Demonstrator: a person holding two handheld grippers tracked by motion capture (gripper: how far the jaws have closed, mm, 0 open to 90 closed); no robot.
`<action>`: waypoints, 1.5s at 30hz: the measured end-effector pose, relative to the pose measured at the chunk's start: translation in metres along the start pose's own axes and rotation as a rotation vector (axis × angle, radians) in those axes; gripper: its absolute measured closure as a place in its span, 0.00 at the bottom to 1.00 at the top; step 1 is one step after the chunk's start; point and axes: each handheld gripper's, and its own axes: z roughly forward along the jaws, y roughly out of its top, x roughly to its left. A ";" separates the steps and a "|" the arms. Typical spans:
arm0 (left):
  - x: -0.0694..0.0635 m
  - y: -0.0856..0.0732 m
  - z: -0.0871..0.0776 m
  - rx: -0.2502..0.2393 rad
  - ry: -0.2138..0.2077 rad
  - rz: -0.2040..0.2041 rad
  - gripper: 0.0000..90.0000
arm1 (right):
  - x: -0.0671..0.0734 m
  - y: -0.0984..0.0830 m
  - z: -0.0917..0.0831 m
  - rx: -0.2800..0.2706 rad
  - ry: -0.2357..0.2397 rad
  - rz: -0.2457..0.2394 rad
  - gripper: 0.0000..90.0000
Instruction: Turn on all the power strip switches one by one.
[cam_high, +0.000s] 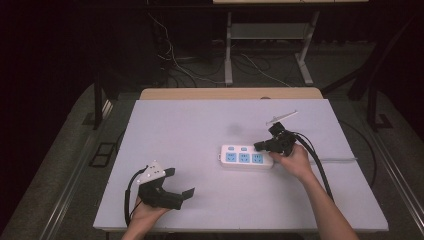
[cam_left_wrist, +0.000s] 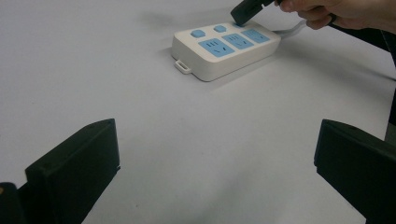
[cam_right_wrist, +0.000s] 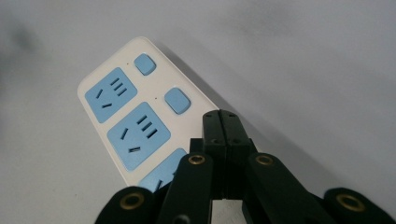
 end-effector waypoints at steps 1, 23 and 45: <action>0.000 0.000 0.000 0.000 0.000 0.000 0.00 | 0.000 0.000 0.000 -0.002 -0.003 -0.007 1.00; 0.002 0.000 -0.001 -0.001 0.000 -0.001 0.00 | 0.007 0.001 0.006 -0.016 -0.023 -0.039 1.00; 0.002 0.000 -0.001 -0.003 -0.002 -0.009 0.00 | 0.002 -0.008 0.004 -0.077 0.018 0.012 1.00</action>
